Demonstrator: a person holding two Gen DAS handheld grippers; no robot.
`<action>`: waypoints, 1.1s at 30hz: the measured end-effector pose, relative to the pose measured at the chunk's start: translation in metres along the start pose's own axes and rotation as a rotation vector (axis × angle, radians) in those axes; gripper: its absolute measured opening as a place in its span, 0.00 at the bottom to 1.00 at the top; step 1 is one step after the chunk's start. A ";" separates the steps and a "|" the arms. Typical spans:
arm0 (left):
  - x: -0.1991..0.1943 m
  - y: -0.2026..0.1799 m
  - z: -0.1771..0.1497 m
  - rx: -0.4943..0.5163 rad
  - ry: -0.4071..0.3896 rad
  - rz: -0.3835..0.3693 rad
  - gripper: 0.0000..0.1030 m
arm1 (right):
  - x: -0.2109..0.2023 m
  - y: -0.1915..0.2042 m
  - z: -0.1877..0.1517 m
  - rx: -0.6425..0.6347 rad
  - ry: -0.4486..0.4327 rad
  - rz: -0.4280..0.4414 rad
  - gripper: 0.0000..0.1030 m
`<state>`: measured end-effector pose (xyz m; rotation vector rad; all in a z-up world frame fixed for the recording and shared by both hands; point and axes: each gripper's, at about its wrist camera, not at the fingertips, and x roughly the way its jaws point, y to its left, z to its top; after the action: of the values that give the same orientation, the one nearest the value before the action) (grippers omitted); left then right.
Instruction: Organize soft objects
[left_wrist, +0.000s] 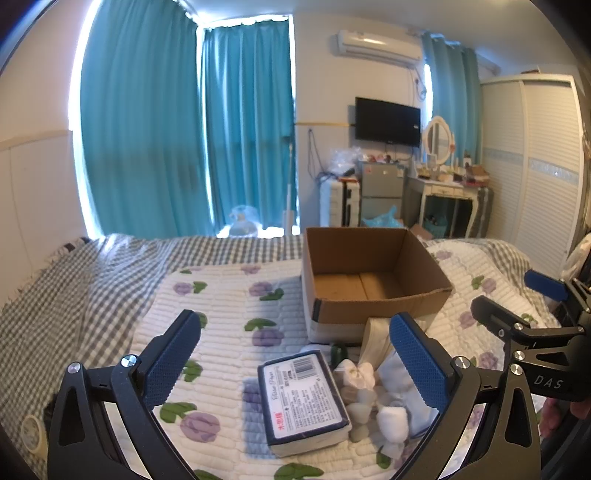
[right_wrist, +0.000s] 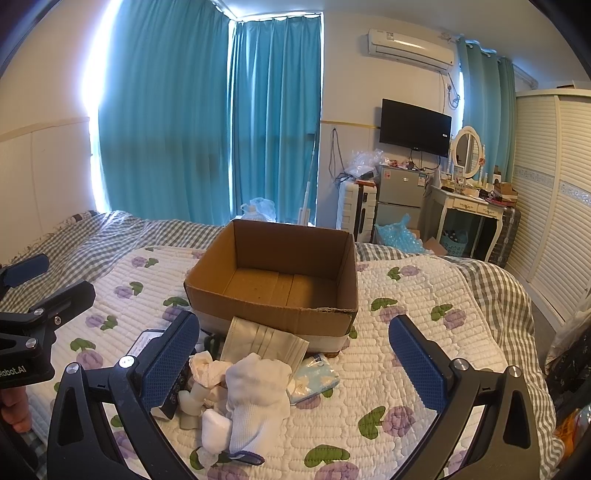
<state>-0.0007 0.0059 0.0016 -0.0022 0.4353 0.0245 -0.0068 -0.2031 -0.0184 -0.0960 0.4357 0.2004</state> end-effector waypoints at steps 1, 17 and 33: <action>0.000 -0.001 0.000 -0.001 0.000 0.001 1.00 | 0.000 0.000 -0.001 -0.001 0.000 -0.001 1.00; 0.000 -0.001 0.000 0.000 0.001 0.001 1.00 | 0.000 0.001 -0.001 -0.002 0.002 0.001 1.00; -0.007 0.002 0.002 -0.012 -0.018 0.012 1.00 | -0.009 0.001 0.004 -0.014 -0.023 -0.005 1.00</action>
<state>-0.0061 0.0078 0.0068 -0.0109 0.4167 0.0388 -0.0135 -0.2029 -0.0109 -0.1085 0.4114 0.1998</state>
